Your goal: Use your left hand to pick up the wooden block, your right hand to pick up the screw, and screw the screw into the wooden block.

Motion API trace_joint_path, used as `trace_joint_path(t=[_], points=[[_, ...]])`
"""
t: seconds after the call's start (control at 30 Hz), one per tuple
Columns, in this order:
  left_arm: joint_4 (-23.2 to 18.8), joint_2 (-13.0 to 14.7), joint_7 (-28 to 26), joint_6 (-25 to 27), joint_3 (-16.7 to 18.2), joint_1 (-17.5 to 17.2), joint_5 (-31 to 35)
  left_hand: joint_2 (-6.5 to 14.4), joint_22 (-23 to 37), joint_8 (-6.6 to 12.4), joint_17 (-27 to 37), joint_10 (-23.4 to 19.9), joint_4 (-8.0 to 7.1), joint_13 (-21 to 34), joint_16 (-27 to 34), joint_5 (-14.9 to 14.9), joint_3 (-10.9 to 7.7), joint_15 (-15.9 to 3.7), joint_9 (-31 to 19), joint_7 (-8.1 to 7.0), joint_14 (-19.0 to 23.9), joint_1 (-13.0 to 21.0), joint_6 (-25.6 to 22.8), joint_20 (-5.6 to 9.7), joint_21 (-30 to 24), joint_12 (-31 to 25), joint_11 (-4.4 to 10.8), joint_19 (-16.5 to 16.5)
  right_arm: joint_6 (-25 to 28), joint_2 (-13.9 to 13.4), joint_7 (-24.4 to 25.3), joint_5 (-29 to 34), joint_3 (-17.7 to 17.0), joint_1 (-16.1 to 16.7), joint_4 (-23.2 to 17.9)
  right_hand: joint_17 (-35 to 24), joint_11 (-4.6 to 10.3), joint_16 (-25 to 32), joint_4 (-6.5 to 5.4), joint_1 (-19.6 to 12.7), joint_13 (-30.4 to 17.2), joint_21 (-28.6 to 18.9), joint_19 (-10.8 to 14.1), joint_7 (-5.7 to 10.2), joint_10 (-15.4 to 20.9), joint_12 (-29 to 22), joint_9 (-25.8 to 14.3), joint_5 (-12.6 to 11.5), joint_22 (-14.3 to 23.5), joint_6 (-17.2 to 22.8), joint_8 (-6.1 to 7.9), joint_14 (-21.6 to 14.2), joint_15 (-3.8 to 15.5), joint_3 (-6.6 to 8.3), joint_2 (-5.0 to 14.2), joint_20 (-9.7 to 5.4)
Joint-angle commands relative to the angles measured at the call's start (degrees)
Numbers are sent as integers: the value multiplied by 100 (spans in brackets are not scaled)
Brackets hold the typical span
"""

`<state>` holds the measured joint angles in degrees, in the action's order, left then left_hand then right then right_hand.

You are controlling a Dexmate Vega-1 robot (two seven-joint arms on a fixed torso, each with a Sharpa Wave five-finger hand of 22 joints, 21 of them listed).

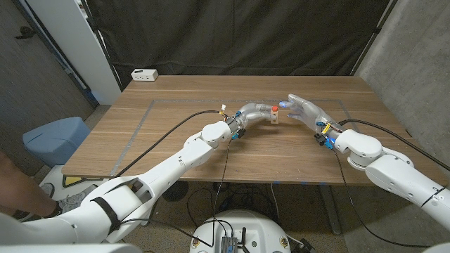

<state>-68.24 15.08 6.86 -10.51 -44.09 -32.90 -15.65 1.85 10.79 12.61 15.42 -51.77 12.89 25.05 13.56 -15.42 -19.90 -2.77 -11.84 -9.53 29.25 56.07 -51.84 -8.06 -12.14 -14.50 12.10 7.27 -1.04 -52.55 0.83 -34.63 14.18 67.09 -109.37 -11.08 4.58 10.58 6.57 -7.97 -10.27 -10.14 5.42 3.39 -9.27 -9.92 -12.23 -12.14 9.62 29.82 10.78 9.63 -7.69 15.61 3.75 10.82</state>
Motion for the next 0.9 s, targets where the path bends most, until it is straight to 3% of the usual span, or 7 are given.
trace_joint_path(t=[0.03,0.47,0.9], points=[[-84,31,-23,53,-3,-41,2,556,11,39,17,-43,-384,804,25,-43,-444,-283,-14,118,48,-435,-182,-13,-39,-326,0,15,49,-31,-267,-23,179,-226,77,-25,-13,-3,-28,82,-6,14,-110,21,-165,15,11,-20,16,-84,-46,468,-19,-29,4,33],[-105,44,-47,57,6,-63,-2,558,11,36,21,-47,-387,803,31,-41,-439,-284,-14,118,53,-436,-174,-10,-39,-329,-2,17,94,-50,-432,-4,321,-418,122,-30,26,2,-53,124,-4,7,-171,26,-235,0,29,-27,17,-117,-34,528,-9,-43,7,41],[-75,35,-37,49,12,-62,-23,565,11,38,20,-50,-391,800,27,-43,-444,-272,-14,118,48,-438,-179,-17,-39,-330,-6,17,148,-70,-421,-15,360,-458,96,-23,49,26,-63,136,-1,-19,-200,-18,-183,-58,48,-45,18,126,75,541,2,-39,29,37]])
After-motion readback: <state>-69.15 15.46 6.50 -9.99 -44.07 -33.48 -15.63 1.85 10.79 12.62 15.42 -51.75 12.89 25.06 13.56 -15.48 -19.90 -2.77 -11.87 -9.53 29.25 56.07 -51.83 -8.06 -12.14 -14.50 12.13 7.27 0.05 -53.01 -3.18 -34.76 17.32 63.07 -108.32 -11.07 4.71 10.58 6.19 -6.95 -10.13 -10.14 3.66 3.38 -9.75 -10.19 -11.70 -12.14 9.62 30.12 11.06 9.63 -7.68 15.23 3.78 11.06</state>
